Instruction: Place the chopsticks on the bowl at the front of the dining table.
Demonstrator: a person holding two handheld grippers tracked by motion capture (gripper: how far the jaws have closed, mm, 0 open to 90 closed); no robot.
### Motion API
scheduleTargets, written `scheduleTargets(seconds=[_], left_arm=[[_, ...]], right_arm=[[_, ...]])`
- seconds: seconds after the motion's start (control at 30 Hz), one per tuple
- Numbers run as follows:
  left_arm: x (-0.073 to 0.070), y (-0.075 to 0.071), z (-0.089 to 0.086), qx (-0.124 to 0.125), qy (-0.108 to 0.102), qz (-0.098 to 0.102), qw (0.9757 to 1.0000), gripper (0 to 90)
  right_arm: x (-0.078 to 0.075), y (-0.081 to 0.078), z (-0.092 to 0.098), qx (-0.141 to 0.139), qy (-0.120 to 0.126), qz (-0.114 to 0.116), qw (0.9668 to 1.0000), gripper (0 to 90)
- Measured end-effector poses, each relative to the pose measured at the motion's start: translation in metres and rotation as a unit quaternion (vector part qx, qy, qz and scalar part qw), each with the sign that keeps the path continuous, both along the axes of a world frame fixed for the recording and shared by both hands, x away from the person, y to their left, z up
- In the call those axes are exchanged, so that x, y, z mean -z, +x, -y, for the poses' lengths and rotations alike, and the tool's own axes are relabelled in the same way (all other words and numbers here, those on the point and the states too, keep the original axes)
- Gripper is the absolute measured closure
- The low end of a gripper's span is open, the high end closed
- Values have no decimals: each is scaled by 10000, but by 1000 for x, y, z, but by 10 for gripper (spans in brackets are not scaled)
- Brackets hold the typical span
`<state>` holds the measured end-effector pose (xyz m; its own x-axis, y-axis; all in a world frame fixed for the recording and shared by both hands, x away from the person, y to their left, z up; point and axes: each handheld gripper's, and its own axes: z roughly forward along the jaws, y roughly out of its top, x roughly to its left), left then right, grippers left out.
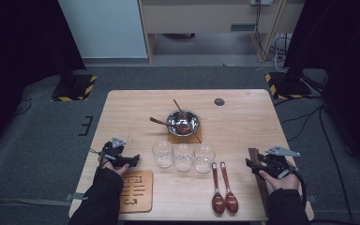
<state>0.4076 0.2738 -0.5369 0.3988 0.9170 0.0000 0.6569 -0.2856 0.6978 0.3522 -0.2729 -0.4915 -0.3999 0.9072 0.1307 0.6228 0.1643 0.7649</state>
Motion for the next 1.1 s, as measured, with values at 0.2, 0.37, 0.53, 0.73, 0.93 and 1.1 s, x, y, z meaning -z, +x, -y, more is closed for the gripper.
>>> scheduleTargets(seconds=[0.2,0.37,0.53,0.73,0.93,1.1], left_arm=[[0,0,0,-10,-6,1,10000,0],[0,0,0,-12,-6,2,10000,0],[0,0,0,-17,-7,1,10000,0],[0,0,0,-14,-2,0,10000,0],[0,0,0,-17,-7,2,10000,0],[0,0,0,-18,-7,2,10000,0]], right_arm=[[6,1,-4,-17,27,-143,9999,426],[11,2,-4,-5,-15,-299,9996,437],[14,3,-2,42,-35,-380,9993,439],[18,3,0,76,-22,-469,9989,445],[20,4,-1,39,-32,-570,9984,449],[22,4,-2,28,-54,-659,9978,449]])
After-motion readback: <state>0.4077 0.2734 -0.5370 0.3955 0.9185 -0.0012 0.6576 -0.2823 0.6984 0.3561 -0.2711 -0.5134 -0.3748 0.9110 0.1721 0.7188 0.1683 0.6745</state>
